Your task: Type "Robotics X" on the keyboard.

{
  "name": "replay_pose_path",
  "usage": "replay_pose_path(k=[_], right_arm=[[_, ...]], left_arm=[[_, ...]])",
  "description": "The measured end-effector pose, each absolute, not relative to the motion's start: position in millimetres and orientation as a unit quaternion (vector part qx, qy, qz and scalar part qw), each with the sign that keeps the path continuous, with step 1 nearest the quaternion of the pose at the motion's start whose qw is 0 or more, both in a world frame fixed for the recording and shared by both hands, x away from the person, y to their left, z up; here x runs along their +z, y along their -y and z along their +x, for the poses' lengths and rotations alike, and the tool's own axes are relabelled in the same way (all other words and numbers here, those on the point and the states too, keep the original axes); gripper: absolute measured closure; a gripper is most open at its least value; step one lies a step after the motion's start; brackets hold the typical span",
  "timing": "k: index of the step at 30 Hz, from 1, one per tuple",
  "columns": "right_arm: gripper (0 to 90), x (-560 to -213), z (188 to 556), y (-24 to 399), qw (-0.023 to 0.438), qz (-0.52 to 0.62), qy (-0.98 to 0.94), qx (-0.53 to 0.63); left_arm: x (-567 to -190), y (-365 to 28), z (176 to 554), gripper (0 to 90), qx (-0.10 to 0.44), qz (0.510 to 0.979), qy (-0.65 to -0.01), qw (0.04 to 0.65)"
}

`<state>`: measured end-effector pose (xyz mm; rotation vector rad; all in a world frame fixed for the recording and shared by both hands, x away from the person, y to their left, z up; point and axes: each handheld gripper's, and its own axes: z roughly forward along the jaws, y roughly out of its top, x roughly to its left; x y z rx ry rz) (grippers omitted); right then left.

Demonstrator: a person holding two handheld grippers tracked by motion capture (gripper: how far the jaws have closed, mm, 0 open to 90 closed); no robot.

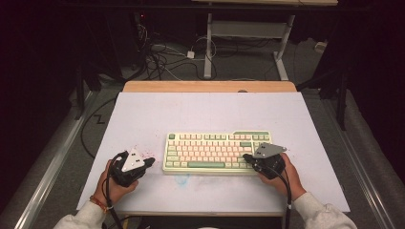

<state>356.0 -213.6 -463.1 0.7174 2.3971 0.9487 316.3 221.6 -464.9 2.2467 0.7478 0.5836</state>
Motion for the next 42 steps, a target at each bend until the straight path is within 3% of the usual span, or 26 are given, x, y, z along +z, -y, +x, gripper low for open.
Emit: replay_pose_path(k=[12, 42], right_arm=[[90.0, -464, 355, 213, 0.236, 0.259, -0.870, 0.346], [90.0, -464, 354, 213, 0.236, 0.262, -0.870, 0.346]], left_arm=[[-456, -206, 326, 87.6, 0.210, 0.872, -0.274, 0.346], [-438, -123, 373, 87.3, 0.189, 0.904, -0.204, 0.325]])
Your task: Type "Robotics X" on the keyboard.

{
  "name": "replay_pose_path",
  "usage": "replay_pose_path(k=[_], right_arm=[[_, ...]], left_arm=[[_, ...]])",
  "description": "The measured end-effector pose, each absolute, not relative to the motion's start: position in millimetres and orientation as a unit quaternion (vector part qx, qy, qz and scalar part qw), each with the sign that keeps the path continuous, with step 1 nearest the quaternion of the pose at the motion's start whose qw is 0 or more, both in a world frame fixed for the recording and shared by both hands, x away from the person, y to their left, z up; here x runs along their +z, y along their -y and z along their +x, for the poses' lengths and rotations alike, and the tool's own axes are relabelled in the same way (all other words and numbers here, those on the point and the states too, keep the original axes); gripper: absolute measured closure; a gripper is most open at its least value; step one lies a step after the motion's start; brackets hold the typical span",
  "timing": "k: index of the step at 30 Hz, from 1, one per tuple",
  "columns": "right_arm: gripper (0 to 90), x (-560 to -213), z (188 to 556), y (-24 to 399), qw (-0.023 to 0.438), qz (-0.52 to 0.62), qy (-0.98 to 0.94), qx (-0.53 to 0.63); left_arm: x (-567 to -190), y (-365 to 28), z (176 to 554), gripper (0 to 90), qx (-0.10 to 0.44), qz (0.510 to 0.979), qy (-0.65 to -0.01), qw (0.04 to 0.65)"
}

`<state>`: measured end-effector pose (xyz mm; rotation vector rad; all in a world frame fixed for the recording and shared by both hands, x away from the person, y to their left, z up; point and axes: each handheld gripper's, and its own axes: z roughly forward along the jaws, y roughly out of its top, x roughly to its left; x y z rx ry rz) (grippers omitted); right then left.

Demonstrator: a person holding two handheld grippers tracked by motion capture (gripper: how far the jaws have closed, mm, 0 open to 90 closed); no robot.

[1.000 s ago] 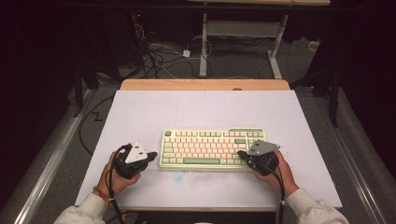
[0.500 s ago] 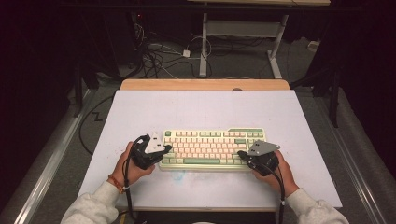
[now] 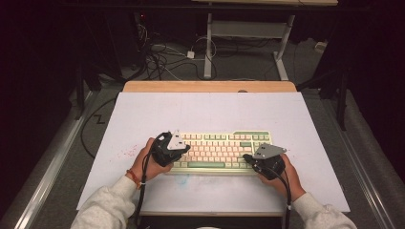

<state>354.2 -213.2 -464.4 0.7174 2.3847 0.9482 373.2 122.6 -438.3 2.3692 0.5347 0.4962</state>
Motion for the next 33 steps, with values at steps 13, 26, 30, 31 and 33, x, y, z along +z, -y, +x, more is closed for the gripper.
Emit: replay_pose_path(k=[13, 26, 30, 31, 33], right_arm=[[90.0, -465, 354, 213, 0.237, 0.262, -0.869, 0.346], [90.0, -464, 354, 213, 0.236, 0.261, -0.870, 0.345], [90.0, -464, 354, 213, 0.236, 0.261, -0.870, 0.345], [90.0, -464, 354, 213, 0.236, 0.261, -0.870, 0.345], [90.0, -464, 353, 213, 0.237, 0.260, -0.871, 0.344]], left_arm=[[-443, -91, 393, 87.4, 0.178, 0.919, -0.187, 0.299], [-449, -85, 404, 87.4, 0.172, 0.924, -0.192, 0.282], [-452, -83, 405, 87.4, 0.172, 0.928, -0.189, 0.271], [-452, -82, 405, 87.5, 0.173, 0.928, -0.190, 0.272], [-452, -81, 404, 87.5, 0.176, 0.928, -0.188, 0.271]])
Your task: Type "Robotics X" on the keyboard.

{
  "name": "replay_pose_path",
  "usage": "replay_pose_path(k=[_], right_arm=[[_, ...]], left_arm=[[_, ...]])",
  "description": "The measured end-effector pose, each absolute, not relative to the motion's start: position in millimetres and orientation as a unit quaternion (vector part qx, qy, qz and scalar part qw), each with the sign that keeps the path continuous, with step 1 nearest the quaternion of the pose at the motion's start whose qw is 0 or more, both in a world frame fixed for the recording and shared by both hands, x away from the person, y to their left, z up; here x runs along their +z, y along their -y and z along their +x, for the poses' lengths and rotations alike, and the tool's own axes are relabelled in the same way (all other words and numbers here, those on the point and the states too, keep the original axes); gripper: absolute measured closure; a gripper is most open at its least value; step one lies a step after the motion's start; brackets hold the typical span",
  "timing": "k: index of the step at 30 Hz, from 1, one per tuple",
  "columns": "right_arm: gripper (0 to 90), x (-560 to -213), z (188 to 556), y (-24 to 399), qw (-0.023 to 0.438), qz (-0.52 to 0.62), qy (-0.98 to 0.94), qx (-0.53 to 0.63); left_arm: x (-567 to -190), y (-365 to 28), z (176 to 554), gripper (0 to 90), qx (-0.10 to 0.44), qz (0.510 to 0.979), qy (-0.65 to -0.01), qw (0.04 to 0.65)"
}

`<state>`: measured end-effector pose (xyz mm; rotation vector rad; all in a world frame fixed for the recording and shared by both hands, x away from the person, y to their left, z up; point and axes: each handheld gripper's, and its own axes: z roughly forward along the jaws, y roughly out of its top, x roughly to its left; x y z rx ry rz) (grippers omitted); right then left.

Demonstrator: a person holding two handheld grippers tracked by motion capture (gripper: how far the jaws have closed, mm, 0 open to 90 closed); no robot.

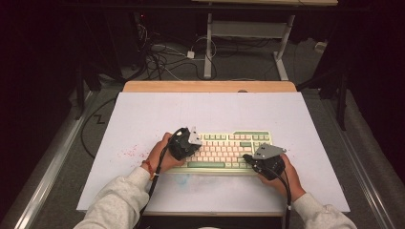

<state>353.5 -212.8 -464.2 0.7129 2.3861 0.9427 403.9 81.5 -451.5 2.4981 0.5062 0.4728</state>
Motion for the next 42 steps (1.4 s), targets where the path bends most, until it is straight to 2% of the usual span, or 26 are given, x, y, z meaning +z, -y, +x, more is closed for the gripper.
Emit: replay_pose_path(k=[7, 13, 19, 21, 22, 23, 24, 28, 29, 30, 32, 37, 42], right_arm=[[90.0, -464, 353, 212, 0.238, 0.262, -0.870, 0.342], [90.0, -464, 353, 211, 0.245, 0.255, -0.872, 0.338], [90.0, -458, 348, 212, 0.250, 0.250, -0.869, 0.347], [90.0, -454, 346, 213, 0.254, 0.247, -0.867, 0.352], [90.0, -454, 346, 213, 0.254, 0.247, -0.867, 0.352], [90.0, -451, 344, 213, 0.255, 0.247, -0.864, 0.357], [90.0, -449, 344, 214, 0.255, 0.246, -0.863, 0.361], [90.0, -444, 341, 215, 0.255, 0.249, -0.859, 0.368], [90.0, -444, 341, 215, 0.255, 0.249, -0.859, 0.368], [90.0, -443, 341, 216, 0.255, 0.248, -0.858, 0.370], [90.0, -442, 341, 216, 0.253, 0.249, -0.858, 0.371], [90.0, -439, 342, 214, 0.251, 0.248, -0.858, 0.374], [90.0, -435, 346, 209, 0.252, 0.246, -0.857, 0.376]], left_arm=[[-451, -82, 403, 86.5, 0.178, 0.927, -0.187, 0.271], [-438, -89, 396, 86.2, 0.194, 0.917, -0.185, 0.295], [-428, -100, 385, 80.1, 0.210, 0.905, -0.182, 0.321], [-425, -107, 380, 73.8, 0.215, 0.899, -0.183, 0.335], [-424, -110, 378, 73.8, 0.219, 0.896, -0.182, 0.341], [-424, -113, 376, 67.5, 0.227, 0.892, -0.181, 0.345], [-424, -117, 375, 65.7, 0.233, 0.890, -0.182, 0.347], [-426, -129, 368, 47.6, 0.249, 0.881, -0.191, 0.354], [-427, -132, 366, 47.6, 0.249, 0.879, -0.194, 0.357], [-428, -135, 363, 40.0, 0.257, 0.875, -0.194, 0.361], [-431, -141, 357, 32.0, 0.266, 0.871, -0.195, 0.363], [-444, -159, 348, 23.1, 0.265, 0.863, -0.220, 0.369], [-458, -172, 335, 20.9, 0.267, 0.866, -0.229, 0.356]])
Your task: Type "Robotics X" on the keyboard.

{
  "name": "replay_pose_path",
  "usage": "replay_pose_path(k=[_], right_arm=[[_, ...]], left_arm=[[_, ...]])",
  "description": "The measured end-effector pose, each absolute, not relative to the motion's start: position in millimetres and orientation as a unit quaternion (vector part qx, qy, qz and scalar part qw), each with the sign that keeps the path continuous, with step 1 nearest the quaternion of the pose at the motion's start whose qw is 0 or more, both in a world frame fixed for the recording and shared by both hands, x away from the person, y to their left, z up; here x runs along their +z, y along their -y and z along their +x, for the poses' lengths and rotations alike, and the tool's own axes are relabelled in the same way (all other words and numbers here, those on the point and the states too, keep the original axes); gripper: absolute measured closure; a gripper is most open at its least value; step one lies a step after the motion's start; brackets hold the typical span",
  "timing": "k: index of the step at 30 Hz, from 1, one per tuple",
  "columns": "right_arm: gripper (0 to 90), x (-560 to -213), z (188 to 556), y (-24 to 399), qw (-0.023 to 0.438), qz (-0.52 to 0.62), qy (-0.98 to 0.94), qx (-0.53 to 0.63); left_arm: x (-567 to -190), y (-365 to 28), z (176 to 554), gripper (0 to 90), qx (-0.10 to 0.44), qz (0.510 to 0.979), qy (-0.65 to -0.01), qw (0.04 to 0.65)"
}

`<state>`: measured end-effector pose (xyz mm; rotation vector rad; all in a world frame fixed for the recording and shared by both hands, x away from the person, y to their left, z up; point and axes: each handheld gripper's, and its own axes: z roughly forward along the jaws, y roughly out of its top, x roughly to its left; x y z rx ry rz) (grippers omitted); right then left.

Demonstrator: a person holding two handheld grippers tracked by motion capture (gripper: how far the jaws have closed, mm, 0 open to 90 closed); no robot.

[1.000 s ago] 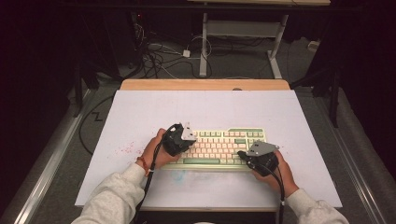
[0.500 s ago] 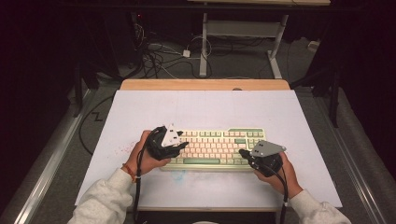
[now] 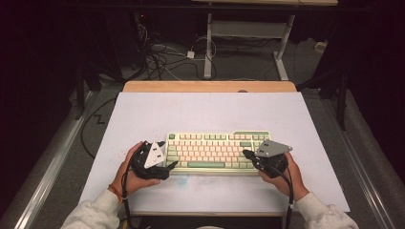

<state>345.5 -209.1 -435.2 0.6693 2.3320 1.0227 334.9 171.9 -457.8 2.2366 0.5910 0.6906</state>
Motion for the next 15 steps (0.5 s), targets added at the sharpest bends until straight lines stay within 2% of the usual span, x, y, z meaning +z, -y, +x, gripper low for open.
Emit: replay_pose_path(k=[15], right_arm=[[90.0, -442, 377, 174, 0.240, 0.242, -0.870, 0.356]], left_arm=[[-475, -192, 316, 20.6, 0.254, 0.873, -0.256, 0.329]])
